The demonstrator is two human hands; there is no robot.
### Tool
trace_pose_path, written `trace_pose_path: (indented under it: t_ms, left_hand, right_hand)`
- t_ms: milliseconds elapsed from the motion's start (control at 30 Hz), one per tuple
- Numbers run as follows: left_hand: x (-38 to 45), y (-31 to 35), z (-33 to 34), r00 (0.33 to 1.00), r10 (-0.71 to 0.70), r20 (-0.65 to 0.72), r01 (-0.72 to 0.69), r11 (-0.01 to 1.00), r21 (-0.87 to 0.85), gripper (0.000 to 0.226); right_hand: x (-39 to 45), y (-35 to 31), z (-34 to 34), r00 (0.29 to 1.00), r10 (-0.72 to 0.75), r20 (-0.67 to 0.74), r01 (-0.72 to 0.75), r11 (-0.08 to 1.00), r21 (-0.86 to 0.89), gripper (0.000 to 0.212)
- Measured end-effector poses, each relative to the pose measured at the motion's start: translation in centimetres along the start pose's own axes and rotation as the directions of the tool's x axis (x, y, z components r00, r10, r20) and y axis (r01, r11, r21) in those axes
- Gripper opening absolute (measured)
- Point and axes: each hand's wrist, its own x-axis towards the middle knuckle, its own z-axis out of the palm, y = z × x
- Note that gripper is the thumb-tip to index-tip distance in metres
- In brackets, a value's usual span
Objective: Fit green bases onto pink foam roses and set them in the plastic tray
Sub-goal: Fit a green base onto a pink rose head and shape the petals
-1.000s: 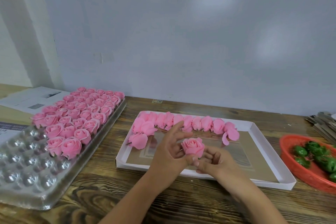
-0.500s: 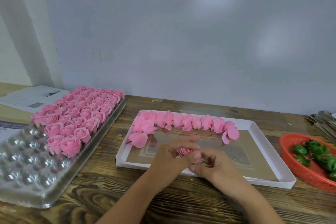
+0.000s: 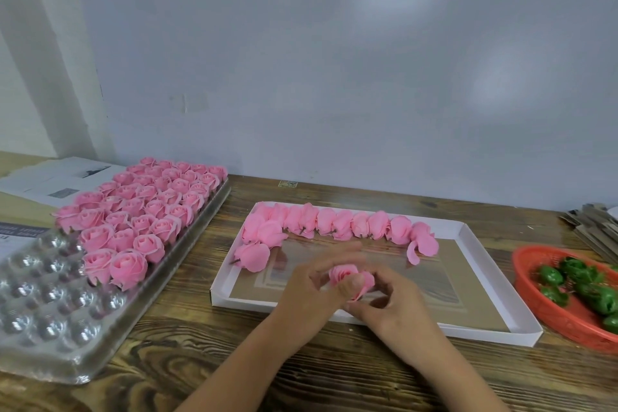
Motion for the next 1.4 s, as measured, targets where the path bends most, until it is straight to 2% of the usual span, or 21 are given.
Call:
trace_pose_path:
  t_ms: [67, 100, 267, 500, 567, 633, 700, 800, 900, 967, 1133, 1233, 1333, 1400]
  left_hand:
    - [0.0, -0.3, 0.1, 1.0, -0.001, -0.004, 0.001, 0.999, 0.032, 0.019]
    - [0.0, -0.6, 0.1, 1.0, -0.012, 0.013, 0.012, 0.999, 0.046, 0.017]
    - [0.0, -0.9, 0.2, 0.995, -0.055, 0.078, 0.051, 0.997, 0.052, 0.035]
    - [0.0, -1.2, -0.1, 0.985, -0.136, 0.111, 0.13, 0.99, 0.059, 0.085]
    - [0.0, -0.8, -0.1, 0.991, -0.114, 0.075, 0.112, 0.993, 0.039, 0.075]
    - [0.1, -0.2, 0.0, 0.998, -0.061, 0.017, 0.06, 0.998, 0.029, 0.05]
    - [0.0, 0.1, 0.1, 1.0, -0.007, 0.003, 0.007, 0.999, 0.052, 0.032]
    - [-0.2, -0.3, 0.3, 1.0, -0.006, 0.023, 0.005, 0.999, 0.052, 0.026]
    - [-0.1, -0.6, 0.2, 0.999, -0.025, 0.021, 0.023, 0.998, 0.054, 0.012]
    - [0.0, -0.8, 0.2, 0.999, -0.046, 0.028, 0.044, 0.997, 0.063, 0.022]
    - [-0.1, -0.9, 0.2, 0.996, -0.08, 0.033, 0.078, 0.996, 0.05, 0.023]
    - [-0.2, -0.4, 0.4, 0.997, -0.074, 0.036, 0.071, 0.994, 0.083, 0.035]
    - [-0.1, -0.1, 0.3, 0.992, -0.08, 0.101, 0.069, 0.992, 0.107, 0.036]
    - [-0.1, -0.4, 0.2, 0.989, -0.09, 0.119, 0.079, 0.992, 0.096, 0.053]
  right_hand:
    - [-0.2, 0.1, 0.2, 0.999, -0.03, 0.009, 0.031, 0.999, -0.034, 0.035]
    - [-0.2, 0.1, 0.2, 0.999, -0.045, 0.009, 0.045, 0.998, -0.046, 0.037]
    - [-0.3, 0.1, 0.5, 0.995, -0.097, 0.008, 0.098, 0.995, -0.033, 0.037]
    - [-0.1, 0.6, 0.3, 0.992, -0.072, -0.105, 0.067, 0.997, -0.05, 0.047]
    - [0.0, 0.8, 0.3, 0.99, -0.075, -0.116, 0.067, 0.995, -0.072, 0.031]
    - [-0.2, 0.8, 0.4, 0.989, -0.094, -0.115, 0.083, 0.992, -0.1, 0.022]
    - [-0.3, 0.6, 0.6, 0.985, -0.141, -0.099, 0.126, 0.982, -0.144, 0.021]
    - [-0.5, 0.1, 0.8, 0.978, -0.198, -0.061, 0.183, 0.964, -0.195, 0.015]
    - [-0.6, 0.0, 0.7, 0.975, -0.214, -0.059, 0.196, 0.956, -0.219, 0.024]
    - [-0.7, -0.1, 0.8, 0.979, -0.195, -0.058, 0.178, 0.959, -0.221, 0.028]
    - [-0.7, 0.2, 1.0, 0.989, -0.113, -0.095, 0.102, 0.988, -0.114, 0.032]
    - [-0.6, 0.4, 1.1, 0.991, -0.068, -0.111, 0.064, 0.997, -0.04, 0.035]
    - [-0.5, 0.2, 1.2, 0.988, -0.07, -0.14, 0.074, 0.997, 0.026, 0.031]
    - [-0.5, 0.0, 1.2, 0.986, -0.085, -0.145, 0.095, 0.993, 0.065, 0.032]
